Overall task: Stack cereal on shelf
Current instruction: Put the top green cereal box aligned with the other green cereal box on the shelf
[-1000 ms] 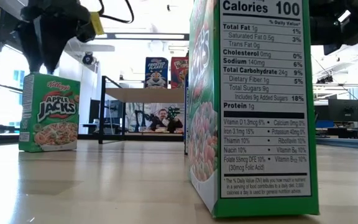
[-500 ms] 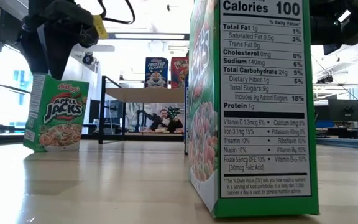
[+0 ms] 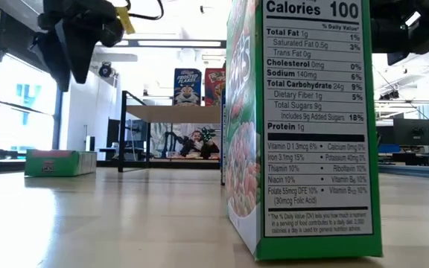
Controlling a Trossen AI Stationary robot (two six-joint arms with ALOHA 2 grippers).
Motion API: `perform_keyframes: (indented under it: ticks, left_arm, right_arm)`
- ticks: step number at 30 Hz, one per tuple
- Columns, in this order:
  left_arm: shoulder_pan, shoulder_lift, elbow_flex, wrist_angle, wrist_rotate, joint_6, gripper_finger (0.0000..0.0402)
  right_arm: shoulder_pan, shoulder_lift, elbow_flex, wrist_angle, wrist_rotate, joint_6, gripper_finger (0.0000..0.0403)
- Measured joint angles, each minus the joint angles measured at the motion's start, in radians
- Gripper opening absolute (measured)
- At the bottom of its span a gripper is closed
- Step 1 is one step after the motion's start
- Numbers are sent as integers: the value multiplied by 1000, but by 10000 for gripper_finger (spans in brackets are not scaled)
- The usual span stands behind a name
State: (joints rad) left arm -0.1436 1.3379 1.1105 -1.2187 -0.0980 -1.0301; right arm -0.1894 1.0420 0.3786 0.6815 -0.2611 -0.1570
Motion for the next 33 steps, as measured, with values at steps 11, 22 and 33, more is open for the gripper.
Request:
perform_keyframes:
  ticks: [11,22,33]
  left_arm:
    - [21,-2,-92,-30,-75,102,237]
    - [149,-35,-352,228,-126,286,44]
    - [141,-36,-435,412,-152,361,3]
  right_arm:
    - [0,0,0,0,0,2,0]
    - [0,0,0,1,34,2,0]
    - [0,0,0,42,51,19,0]
